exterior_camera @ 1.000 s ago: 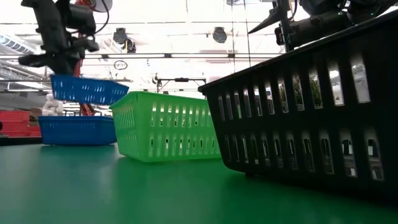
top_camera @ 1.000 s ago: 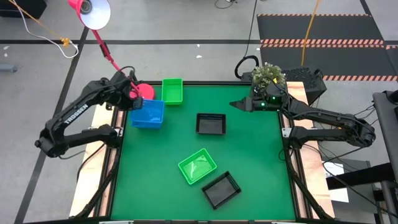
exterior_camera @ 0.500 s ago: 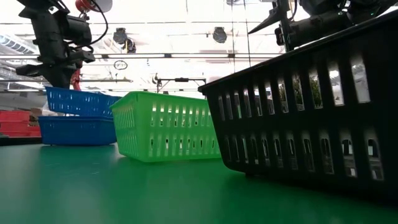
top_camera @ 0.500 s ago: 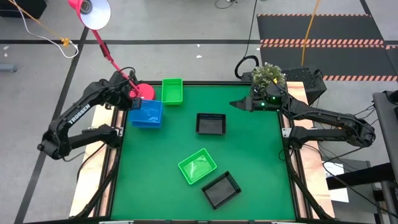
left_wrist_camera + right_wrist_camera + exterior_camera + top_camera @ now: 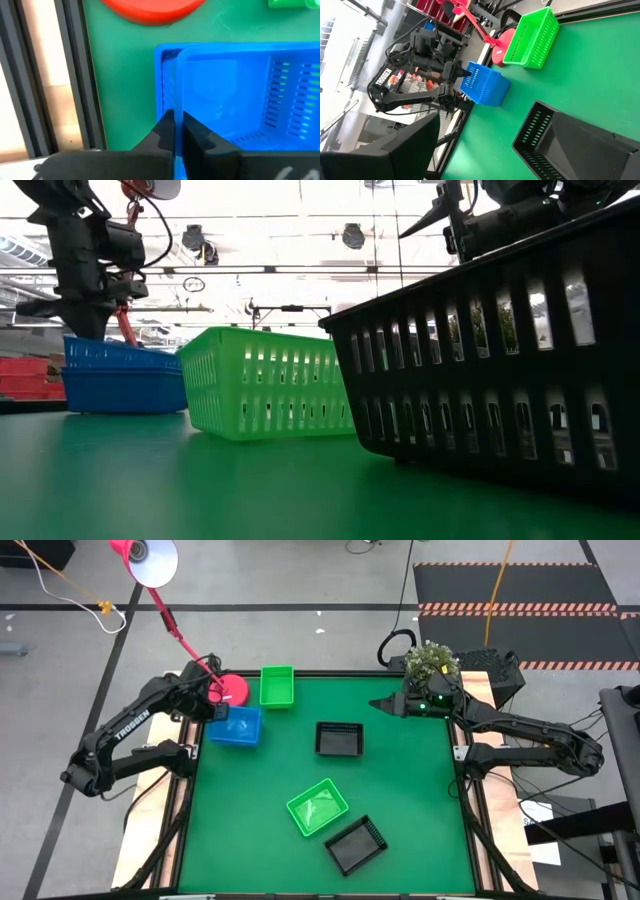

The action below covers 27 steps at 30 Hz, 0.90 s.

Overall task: Stack baskets by color
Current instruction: Stack the right blue bin on the left stacked blue bins, then stack the bottom black bin on the top stacked black bins

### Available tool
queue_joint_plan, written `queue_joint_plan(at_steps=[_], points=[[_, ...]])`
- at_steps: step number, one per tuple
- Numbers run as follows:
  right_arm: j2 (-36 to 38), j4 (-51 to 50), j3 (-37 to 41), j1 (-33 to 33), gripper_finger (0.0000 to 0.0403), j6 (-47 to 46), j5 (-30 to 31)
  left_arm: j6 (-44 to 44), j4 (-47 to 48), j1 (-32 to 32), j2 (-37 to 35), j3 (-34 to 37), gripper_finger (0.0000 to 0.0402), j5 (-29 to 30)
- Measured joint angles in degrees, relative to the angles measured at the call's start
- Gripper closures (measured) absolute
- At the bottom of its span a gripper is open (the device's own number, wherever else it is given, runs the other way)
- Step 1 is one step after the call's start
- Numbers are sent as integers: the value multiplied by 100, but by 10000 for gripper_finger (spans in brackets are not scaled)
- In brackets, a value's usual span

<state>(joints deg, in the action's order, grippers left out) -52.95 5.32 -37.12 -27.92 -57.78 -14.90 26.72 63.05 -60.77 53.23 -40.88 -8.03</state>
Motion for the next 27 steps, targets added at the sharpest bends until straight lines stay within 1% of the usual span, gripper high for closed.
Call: queue_joint_plan(at_steps=[2,7,13,16,19,22,25,27], points=[[1,0,0,0,26,-2,-4,44,-106,0,2,46,373,32],[2,0,0,0,26,-38,-11,130,-344,0,0,47,317,181],[2,0,0,23,26,-553,-41,249,-317,15,0,47,264,208],[8,0,0,191,26,-796,-35,251,-317,13,-2,47,245,205],[78,2,0,540,26,-924,-37,249,-313,24,-39,43,232,5],[187,-25,0,1007,26,-1077,-33,295,-287,183,-156,-39,230,-210],[336,-202,0,1510,26,-1218,38,550,-282,558,-352,-212,237,-284],[459,-412,0,1857,26,-1330,202,827,-286,886,-492,-382,244,-231]])
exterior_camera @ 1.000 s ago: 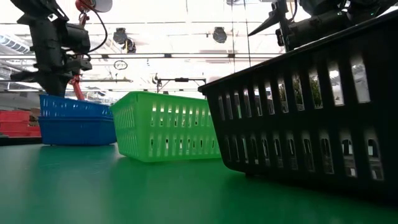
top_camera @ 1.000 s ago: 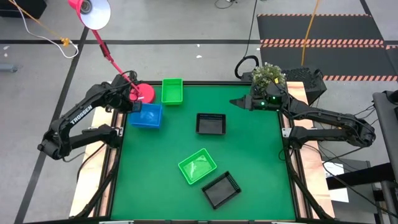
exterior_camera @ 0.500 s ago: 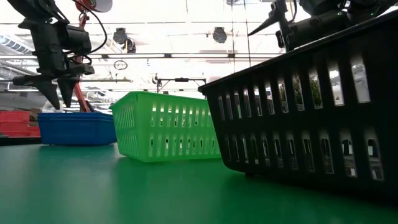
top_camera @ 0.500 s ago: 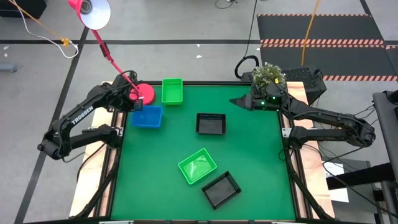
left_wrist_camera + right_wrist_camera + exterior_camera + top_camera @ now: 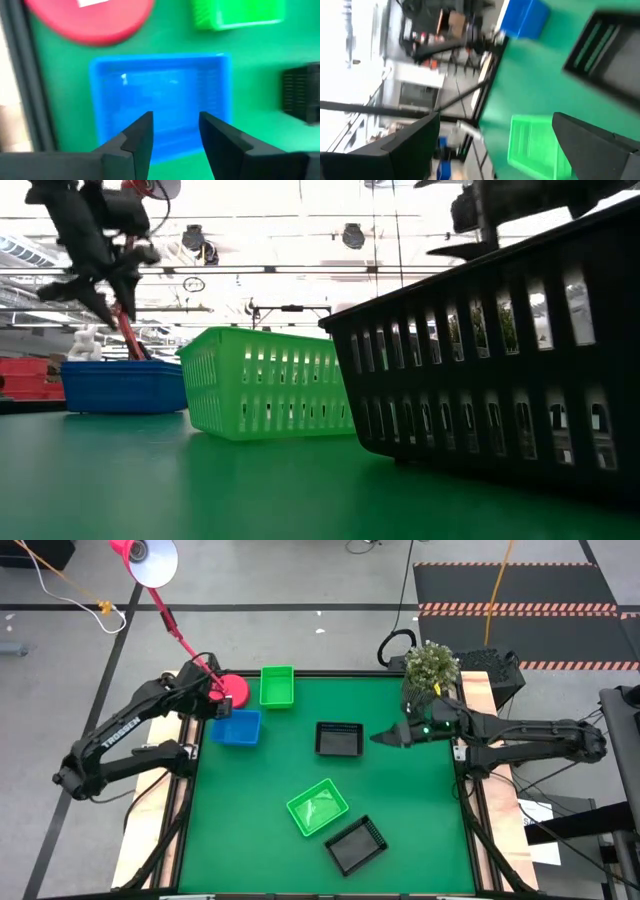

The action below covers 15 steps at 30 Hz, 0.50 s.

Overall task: Stack baskets by color
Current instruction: Stack the bottom black bin on the top stacked black bins

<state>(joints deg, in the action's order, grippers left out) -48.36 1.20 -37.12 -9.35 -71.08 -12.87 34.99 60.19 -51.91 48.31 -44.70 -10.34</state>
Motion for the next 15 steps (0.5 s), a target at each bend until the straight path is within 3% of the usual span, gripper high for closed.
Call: queue_joint_plan(at_steps=[6,15], points=[[262,-844,-155,1202,26,-467,380,1055,-11,1185,-229,-440,265,423],[-319,-2748,-1195,3313,26,-1301,2051,2269,-33,3019,-222,-567,268,760]])
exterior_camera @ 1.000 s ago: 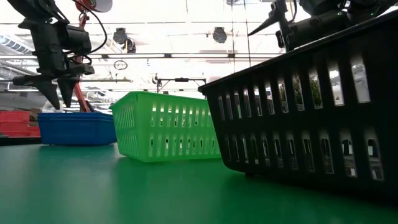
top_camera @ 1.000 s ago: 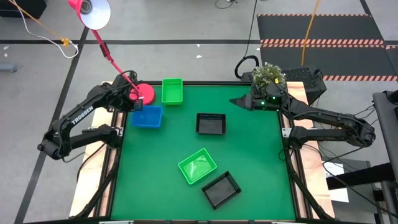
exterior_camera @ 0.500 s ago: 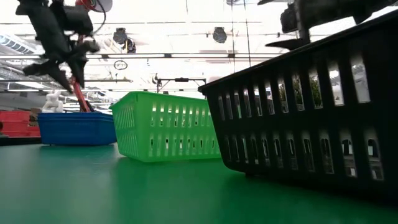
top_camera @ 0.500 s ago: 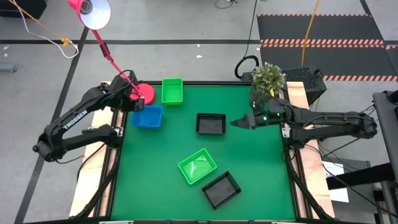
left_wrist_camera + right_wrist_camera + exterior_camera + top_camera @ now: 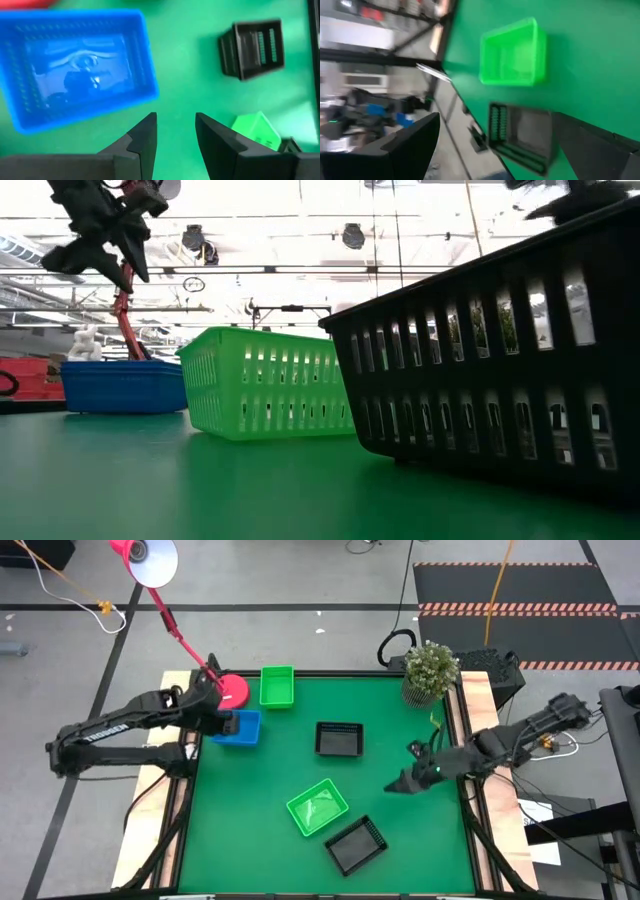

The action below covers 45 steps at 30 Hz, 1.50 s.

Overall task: Stack baskets by color
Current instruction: Stack the bottom black bin on the top stacked black bins

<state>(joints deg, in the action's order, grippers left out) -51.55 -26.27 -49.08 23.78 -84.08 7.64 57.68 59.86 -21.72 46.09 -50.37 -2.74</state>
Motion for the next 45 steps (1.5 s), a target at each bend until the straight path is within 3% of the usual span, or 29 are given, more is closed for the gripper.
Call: queue_joint_plan(at_steps=[4,11,18,29,32,45], points=[[-599,-397,-171,657,26,-683,101,547,-2,811,1,0,268,328],[-1771,-179,-171,1211,26,-1271,-487,1584,-17,1947,12,0,268,975],[-2469,-21,-171,1033,26,-960,-506,1900,-64,2453,261,2,268,1064],[-3305,635,-171,400,29,-9,-1201,1877,-470,2779,1035,2,268,1097],[-3479,722,-171,399,48,60,-1242,1883,-686,2823,1210,2,268,1097],[-3630,654,2,406,201,-26,-1375,1940,-1107,2864,1415,7,268,1095]])
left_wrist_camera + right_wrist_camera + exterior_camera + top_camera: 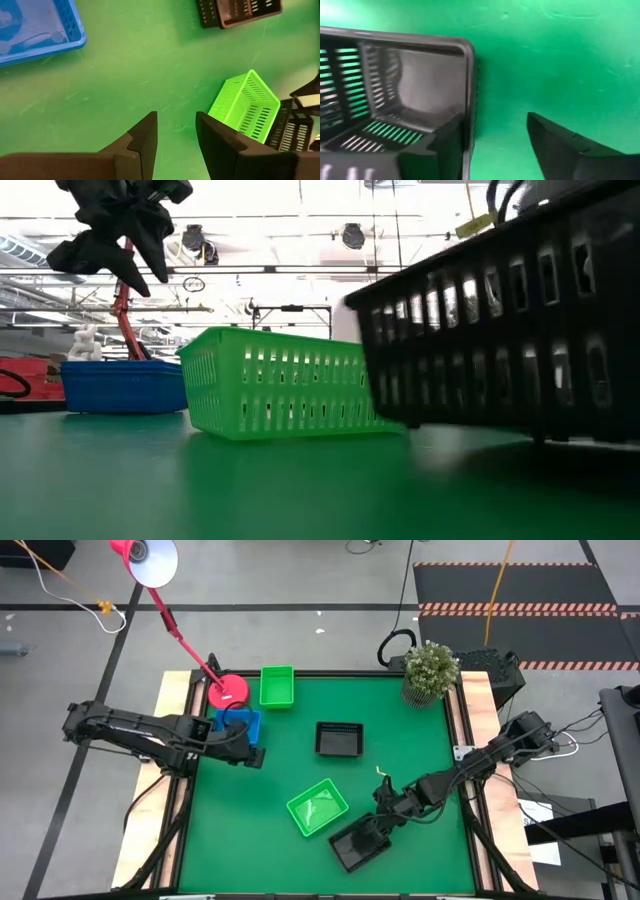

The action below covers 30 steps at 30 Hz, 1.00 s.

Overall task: Stack baskets by color
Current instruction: Stack the bottom black bin on the top stacked black bins

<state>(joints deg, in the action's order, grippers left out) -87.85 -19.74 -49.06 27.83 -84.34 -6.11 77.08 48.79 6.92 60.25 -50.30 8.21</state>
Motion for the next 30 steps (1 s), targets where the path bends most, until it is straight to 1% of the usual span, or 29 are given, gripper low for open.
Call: queue_joint_plan(at_steps=[6,14,20,22,27,30], points=[[0,261,233,0,260,-99,-2,4,-159,0,3,0,268,-4],[11,336,246,0,332,-172,2,-102,-201,-2,7,0,268,44],[43,678,247,0,380,-219,-34,-173,-198,-2,7,0,268,90],[90,802,247,-11,394,-297,-162,-152,-198,16,7,0,268,75],[436,795,248,-9,399,-641,-148,-152,-190,343,7,0,268,-40],[748,795,251,-33,401,-882,-99,-91,-185,521,9,0,268,11]])
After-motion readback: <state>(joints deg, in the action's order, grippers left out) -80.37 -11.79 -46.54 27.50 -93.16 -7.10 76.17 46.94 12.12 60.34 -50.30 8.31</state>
